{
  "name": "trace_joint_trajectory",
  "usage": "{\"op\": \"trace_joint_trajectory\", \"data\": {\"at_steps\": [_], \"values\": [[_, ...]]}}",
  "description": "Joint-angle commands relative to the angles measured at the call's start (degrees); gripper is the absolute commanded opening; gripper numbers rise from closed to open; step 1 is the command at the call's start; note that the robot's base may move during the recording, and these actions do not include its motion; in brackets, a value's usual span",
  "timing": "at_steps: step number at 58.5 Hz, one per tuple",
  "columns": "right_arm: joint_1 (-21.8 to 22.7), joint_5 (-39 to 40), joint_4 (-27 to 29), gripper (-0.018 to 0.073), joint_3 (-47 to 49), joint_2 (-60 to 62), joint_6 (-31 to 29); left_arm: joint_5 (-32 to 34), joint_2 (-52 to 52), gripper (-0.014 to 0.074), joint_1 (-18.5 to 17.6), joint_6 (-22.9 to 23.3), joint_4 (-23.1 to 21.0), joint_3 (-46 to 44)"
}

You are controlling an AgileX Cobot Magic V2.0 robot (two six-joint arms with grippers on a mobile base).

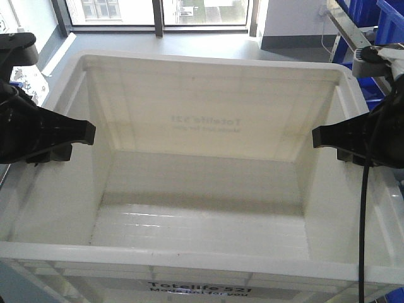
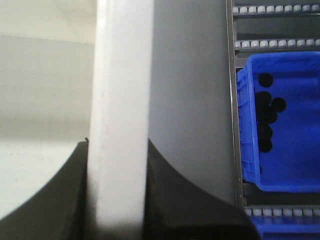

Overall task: Move bin from left to right shelf
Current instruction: 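Hold the white tote with both grippers while the base drives to the other shelf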

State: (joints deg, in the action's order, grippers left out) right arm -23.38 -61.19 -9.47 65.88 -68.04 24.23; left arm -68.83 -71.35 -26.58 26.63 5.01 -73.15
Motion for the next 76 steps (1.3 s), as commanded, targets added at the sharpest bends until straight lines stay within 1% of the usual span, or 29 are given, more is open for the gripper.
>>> {"op": "trace_joint_trajectory", "data": {"at_steps": [1,76], "values": [[0.0,5.9,-2.1,0.0002,2.2,1.7,-1.1,5.4,1.9,-0.0006,-0.4,-0.8,-0.9,-2.2],[0.0,5.8,-2.1,0.0002,2.2,1.7,-1.1,5.4,1.9,-0.0006,-0.4,-0.8,-0.9,-2.2]]}}
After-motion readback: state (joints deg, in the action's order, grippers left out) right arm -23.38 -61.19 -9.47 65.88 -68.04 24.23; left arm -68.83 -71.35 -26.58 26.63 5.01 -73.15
